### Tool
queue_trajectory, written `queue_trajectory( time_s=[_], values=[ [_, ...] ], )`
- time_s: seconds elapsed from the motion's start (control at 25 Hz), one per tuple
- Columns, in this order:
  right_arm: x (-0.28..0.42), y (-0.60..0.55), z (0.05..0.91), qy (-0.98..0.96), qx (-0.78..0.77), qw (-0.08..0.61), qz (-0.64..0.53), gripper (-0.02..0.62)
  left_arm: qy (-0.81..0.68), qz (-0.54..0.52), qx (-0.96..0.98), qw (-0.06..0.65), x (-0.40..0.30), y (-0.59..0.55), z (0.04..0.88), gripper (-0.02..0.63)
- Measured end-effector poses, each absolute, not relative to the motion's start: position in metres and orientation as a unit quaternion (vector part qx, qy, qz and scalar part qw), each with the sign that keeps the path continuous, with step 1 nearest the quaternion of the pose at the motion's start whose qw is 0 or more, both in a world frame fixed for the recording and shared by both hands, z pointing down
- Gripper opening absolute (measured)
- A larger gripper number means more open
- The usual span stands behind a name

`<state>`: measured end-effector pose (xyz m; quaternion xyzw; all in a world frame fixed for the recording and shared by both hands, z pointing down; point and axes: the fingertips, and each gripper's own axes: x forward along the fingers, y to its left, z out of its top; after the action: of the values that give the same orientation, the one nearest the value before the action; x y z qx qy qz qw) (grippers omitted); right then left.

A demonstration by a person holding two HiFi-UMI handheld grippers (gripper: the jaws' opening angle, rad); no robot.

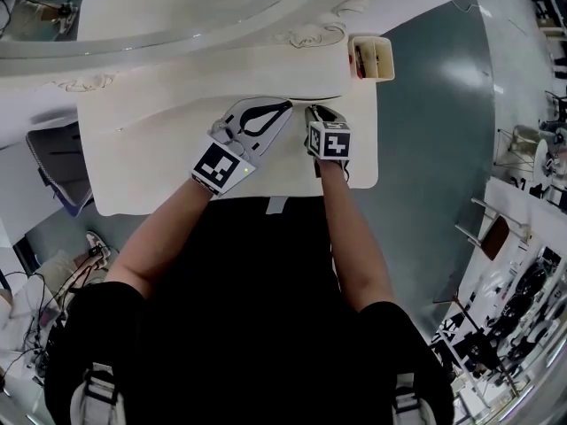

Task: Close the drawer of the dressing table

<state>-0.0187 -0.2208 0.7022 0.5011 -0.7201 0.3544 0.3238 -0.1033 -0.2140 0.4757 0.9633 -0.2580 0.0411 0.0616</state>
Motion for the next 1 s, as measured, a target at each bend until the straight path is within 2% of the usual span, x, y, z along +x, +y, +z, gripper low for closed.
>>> queue_trajectory(
  time_s=[1.0],
  values=[
    [-0.022, -0.246, 0.706, -0.728, 0.495, 0.327, 0.344, 0.098, -0.274, 0.052, 0.958, 0.063, -0.110, -0.223, 0.472, -0.006]
  ],
)
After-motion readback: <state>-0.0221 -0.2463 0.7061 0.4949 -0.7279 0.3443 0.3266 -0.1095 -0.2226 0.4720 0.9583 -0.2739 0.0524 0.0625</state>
